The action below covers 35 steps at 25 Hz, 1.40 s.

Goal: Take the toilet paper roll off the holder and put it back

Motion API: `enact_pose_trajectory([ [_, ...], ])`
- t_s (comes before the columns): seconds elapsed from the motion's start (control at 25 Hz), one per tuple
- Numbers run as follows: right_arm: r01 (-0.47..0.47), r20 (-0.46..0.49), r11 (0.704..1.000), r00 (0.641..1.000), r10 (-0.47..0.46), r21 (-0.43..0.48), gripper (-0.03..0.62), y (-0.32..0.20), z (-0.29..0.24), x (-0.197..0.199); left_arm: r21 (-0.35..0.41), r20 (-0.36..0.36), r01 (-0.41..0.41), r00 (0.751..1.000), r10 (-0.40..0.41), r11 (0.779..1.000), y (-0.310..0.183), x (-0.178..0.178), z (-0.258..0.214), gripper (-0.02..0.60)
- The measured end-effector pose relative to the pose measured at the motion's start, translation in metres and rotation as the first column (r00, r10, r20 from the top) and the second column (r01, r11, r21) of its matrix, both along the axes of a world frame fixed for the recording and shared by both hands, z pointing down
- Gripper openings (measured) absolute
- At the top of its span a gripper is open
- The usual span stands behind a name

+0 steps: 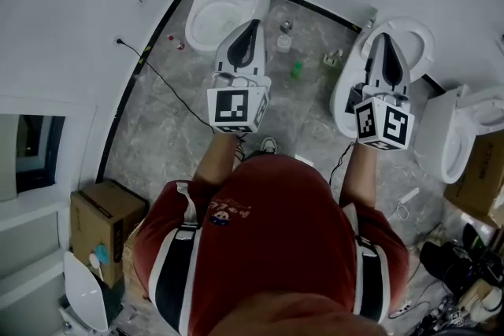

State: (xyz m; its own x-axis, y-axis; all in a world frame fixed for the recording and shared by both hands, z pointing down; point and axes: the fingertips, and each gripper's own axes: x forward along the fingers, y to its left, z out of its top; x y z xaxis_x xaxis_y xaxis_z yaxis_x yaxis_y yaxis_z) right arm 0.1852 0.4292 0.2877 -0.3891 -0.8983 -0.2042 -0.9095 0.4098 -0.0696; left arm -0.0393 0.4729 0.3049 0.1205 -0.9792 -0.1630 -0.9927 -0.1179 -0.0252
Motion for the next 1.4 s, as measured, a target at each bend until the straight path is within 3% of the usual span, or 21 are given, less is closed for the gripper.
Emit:
enact_pose_trajectory([
  [0.56,-0.048,-0.045,0.998,0.998,0.046,-0.037,0.008,-0.059,0.018,-0.054,-0.022,-0.021,-0.040,0.999,0.039,0.999,-0.073,-0.056,0.016,0.018],
  [1.08,0.005,-0.028,0.999,1.000,-0.007,-0.051,0.008,-0.194,0.017,-0.053,-0.037,-0.006,-0.004,1.000,0.003,0.999,-0.189,-0.048,0.010,0.018],
  [1.4,0.029,-0.005,0.997,1.000,-0.029,-0.073,0.008,-0.298,0.020,-0.023,-0.055,0.001,0.028,1.000,-0.028,0.998,-0.285,-0.022,0.007,0.018],
])
